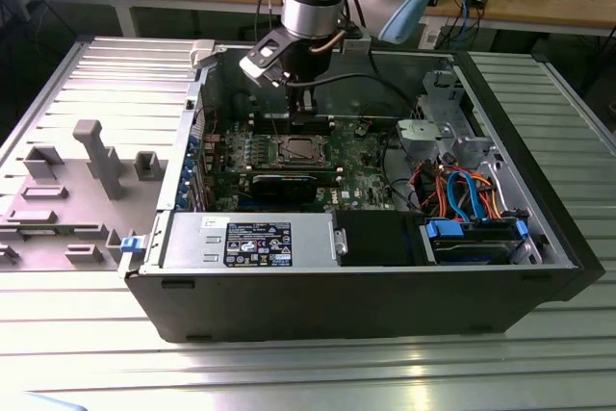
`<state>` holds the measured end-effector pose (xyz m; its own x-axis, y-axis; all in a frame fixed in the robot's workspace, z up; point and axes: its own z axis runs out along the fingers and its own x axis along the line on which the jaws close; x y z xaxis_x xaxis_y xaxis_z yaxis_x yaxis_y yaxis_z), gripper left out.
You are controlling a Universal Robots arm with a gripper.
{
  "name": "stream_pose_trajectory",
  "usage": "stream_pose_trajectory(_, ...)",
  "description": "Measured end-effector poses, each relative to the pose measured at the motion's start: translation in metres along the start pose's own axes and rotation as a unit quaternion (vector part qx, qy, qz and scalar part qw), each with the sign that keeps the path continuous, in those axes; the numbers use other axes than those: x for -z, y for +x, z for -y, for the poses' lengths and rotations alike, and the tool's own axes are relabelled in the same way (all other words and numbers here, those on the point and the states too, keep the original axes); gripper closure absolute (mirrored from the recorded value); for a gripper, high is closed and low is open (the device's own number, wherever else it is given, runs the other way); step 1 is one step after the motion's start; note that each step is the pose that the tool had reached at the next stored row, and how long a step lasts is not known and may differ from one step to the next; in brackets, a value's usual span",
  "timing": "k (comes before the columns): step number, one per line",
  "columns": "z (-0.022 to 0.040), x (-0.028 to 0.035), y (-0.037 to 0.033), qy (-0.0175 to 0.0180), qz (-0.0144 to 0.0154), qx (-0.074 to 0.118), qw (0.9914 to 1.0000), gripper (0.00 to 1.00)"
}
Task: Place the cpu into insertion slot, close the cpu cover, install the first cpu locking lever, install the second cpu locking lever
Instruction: 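Install the first cpu locking lever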
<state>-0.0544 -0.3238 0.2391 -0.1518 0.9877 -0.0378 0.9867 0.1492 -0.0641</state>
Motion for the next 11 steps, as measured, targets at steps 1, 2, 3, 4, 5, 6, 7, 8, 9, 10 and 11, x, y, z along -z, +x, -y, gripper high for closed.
stream_pose_trajectory(1, 0.0000, 0.0000, 0.0000, -0.0001, 0.0002, 0.003, 0.99999, 0.89)
stream_pose_trajectory(2, 0.0000, 0.0000, 0.0000, -0.0002, 0.0004, 0.006, 0.99998, 0.89)
stream_pose_trajectory(3, 0.0000, 0.0000, 0.0000, -0.0004, 0.0007, 0.010, 0.99995, 0.89)
stream_pose_trajectory(4, 0.0000, 0.0000, 0.0000, -0.0006, 0.0010, 0.015, 0.99988, 0.89)
stream_pose_trajectory(5, 0.0000, 0.0000, 0.0000, -0.0007, 0.0012, 0.018, 0.99984, 0.89)
stream_pose_trajectory(6, 0.0000, 0.0000, 0.0000, -0.0009, 0.0015, 0.022, 0.99975, 0.89)
stream_pose_trajectory(7, 0.0000, 0.0000, 0.0000, -0.0010, 0.0017, 0.027, 0.99964, 0.89)
stream_pose_trajectory(8, 0.0000, 0.0000, 0.0000, -0.0011, 0.0019, 0.029, 0.99958, 0.89)
stream_pose_trajectory(9, 0.0000, 0.0000, 0.0000, -0.0012, 0.0021, 0.032, 0.99947, 0.89)
stream_pose_trajectory(10, 0.0000, 0.0000, 0.0000, -0.0013, 0.0022, 0.034, 0.99941, 0.89)
stream_pose_trajectory(11, 0.0000, 0.0000, 0.0000, -0.0013, 0.0023, 0.036, 0.99935, 0.89)
